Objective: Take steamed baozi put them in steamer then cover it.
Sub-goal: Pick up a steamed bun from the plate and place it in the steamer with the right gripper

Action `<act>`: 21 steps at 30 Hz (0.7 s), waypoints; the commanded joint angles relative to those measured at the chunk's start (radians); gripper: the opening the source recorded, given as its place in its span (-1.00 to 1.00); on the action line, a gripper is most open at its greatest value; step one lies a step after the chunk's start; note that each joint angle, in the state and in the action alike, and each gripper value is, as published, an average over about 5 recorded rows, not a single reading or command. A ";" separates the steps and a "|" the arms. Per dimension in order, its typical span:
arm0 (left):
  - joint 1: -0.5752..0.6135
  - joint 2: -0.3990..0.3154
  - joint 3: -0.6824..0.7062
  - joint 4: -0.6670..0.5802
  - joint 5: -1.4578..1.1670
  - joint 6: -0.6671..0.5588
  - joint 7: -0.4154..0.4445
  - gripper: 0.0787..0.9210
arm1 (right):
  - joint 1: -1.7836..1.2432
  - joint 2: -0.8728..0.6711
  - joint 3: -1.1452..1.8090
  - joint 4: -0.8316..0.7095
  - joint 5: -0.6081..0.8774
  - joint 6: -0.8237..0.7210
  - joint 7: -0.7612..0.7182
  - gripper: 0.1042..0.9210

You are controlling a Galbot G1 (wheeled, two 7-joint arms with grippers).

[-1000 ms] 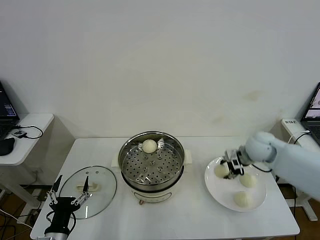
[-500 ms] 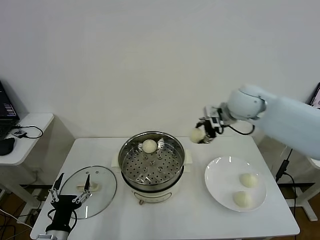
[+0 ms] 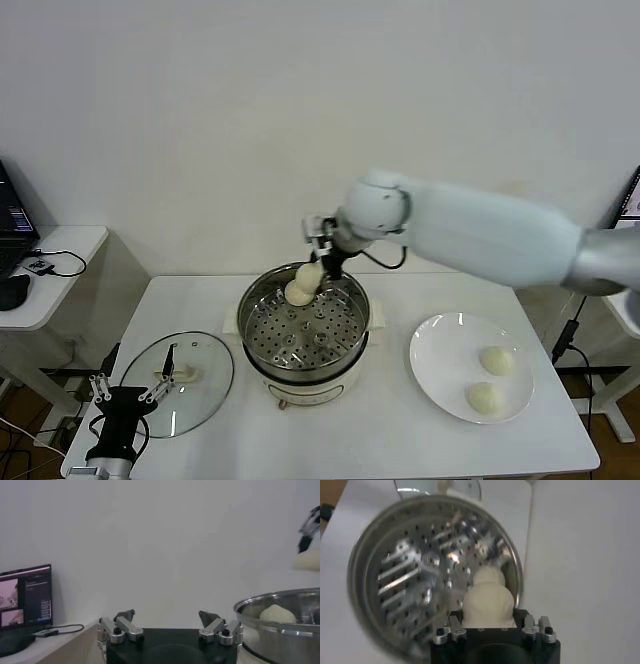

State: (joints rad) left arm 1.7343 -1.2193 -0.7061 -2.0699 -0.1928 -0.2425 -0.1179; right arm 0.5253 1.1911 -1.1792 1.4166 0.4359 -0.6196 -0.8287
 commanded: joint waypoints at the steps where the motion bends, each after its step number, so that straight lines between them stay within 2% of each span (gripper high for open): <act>1: 0.000 -0.002 -0.002 0.000 0.000 0.000 0.001 0.77 | -0.054 0.191 -0.019 -0.097 0.027 -0.030 0.033 0.28; 11: -0.003 -0.010 0.000 0.001 0.000 -0.003 0.000 0.77 | -0.124 0.288 -0.037 -0.184 -0.036 -0.049 0.048 0.30; 21: -0.002 -0.008 -0.002 0.000 -0.005 -0.005 0.000 0.77 | -0.155 0.295 -0.040 -0.215 -0.082 -0.060 0.052 0.30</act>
State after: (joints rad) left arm 1.7317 -1.2273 -0.7080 -2.0701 -0.1981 -0.2474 -0.1180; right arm 0.3978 1.4374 -1.2147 1.2426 0.3746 -0.6757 -0.7821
